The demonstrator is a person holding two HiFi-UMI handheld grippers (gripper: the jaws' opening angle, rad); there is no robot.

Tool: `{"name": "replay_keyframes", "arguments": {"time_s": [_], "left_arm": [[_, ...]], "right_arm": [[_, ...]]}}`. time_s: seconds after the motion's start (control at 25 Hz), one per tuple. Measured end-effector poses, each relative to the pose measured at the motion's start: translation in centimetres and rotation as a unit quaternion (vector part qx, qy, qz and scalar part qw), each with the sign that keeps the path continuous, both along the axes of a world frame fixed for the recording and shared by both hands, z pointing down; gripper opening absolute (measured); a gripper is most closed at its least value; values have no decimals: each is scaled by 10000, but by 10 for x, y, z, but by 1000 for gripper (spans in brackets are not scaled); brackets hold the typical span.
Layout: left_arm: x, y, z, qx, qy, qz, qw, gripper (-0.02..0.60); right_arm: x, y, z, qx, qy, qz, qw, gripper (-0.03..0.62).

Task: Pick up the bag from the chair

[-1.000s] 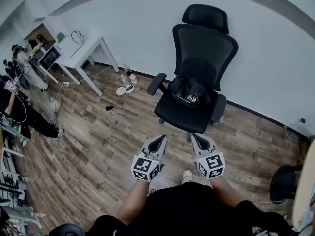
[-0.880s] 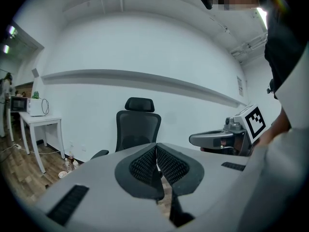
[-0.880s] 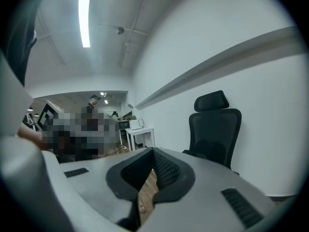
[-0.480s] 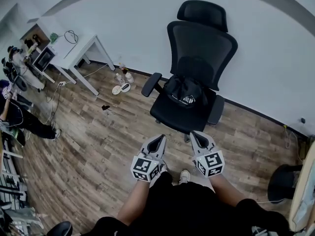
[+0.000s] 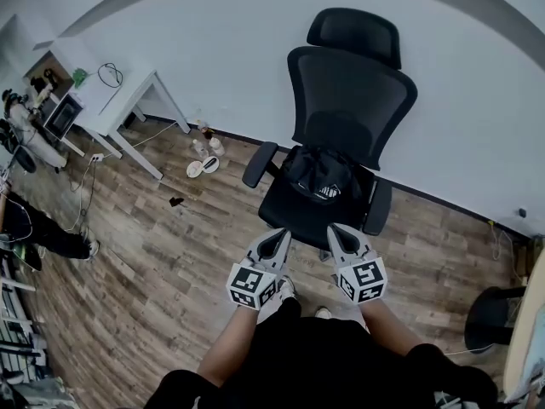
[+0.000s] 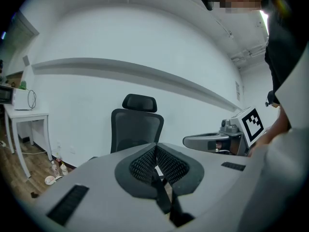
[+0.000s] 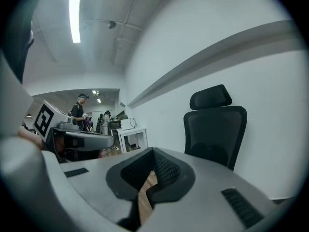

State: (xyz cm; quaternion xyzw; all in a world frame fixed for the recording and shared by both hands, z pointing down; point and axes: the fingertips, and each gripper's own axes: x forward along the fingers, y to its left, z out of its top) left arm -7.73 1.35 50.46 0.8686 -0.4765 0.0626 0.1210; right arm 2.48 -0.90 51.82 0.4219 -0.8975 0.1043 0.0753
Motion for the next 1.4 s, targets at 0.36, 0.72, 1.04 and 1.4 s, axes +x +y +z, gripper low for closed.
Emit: {"name": "replay_keyframes", "arguments": {"time_s": [0.36, 0.72, 1.04, 1.4], "left_arm": [[-38, -57, 6, -76, 72, 311, 9995, 21], [-55, -90, 18, -184, 42, 617, 9979, 21], [-36, -128, 36, -347, -61, 738, 9966, 21], [-6, -189, 47, -587, -323, 339, 9972, 21]], "right_arm": [[-37, -57, 6, -138, 117, 293, 9994, 20], [-48, -92, 11, -265, 162, 671, 9973, 20], [-24, -124, 30, -428, 264, 757, 9959, 20], [-6, -179, 50, -568, 343, 97, 9977, 20]]}}
